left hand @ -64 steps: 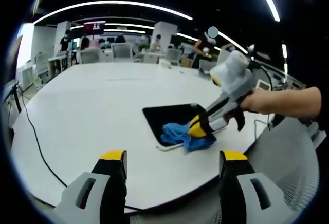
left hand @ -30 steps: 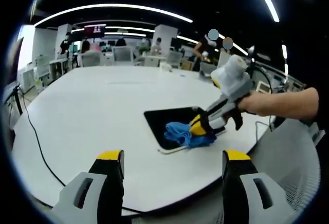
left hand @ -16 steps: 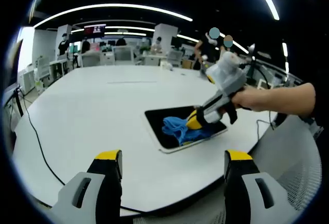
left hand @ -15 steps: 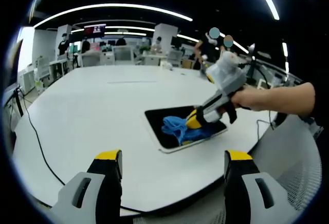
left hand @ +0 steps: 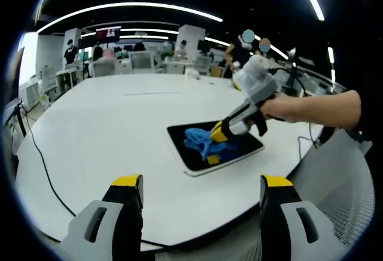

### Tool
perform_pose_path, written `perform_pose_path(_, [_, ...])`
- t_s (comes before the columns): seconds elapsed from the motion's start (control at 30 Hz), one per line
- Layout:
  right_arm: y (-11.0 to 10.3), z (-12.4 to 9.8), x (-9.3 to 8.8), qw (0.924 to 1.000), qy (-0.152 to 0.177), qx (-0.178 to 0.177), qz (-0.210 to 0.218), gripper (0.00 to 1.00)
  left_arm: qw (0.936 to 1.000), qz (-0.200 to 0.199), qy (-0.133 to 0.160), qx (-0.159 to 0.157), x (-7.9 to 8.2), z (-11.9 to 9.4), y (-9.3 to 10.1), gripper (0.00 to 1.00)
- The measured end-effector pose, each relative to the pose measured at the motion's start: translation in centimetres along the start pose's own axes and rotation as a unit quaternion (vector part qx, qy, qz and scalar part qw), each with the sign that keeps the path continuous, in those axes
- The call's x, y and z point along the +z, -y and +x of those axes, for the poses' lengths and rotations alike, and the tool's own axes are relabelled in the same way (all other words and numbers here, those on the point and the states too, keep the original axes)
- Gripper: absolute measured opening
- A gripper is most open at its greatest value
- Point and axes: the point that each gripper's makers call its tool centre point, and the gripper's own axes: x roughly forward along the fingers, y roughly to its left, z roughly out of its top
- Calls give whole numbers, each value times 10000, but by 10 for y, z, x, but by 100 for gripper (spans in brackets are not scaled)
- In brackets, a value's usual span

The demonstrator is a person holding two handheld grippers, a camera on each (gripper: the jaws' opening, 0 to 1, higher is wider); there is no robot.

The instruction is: Wipe the mirror surface with the cleaning cloth until all visible marks leave the cleaned area.

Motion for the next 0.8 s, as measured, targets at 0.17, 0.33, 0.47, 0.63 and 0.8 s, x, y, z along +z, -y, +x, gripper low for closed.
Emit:
perform_pose_path(0.17, [8,3,5,10000,16,-29,36,3,10000,-20,-20,21,-1,0,0,79])
perform_pose_path(0.33, [12,5,8,10000,19,-31,54,3,10000,-26,-51,44,-1,0,-1,78])
perform_pose_path(0.47, [13,6,8,9999,51,-42,116,3,10000,-10,-33,34,0,0,-1,78])
perform_pose_path(0.63, [15,6,9,9997,107,-45,220,3,10000,-16,-39,17,-1,0,-1,78])
perform_pose_path(0.8, [20,8,13,9995,132,-82,288,3,10000,-21,-67,-15,-2,0,0,76])
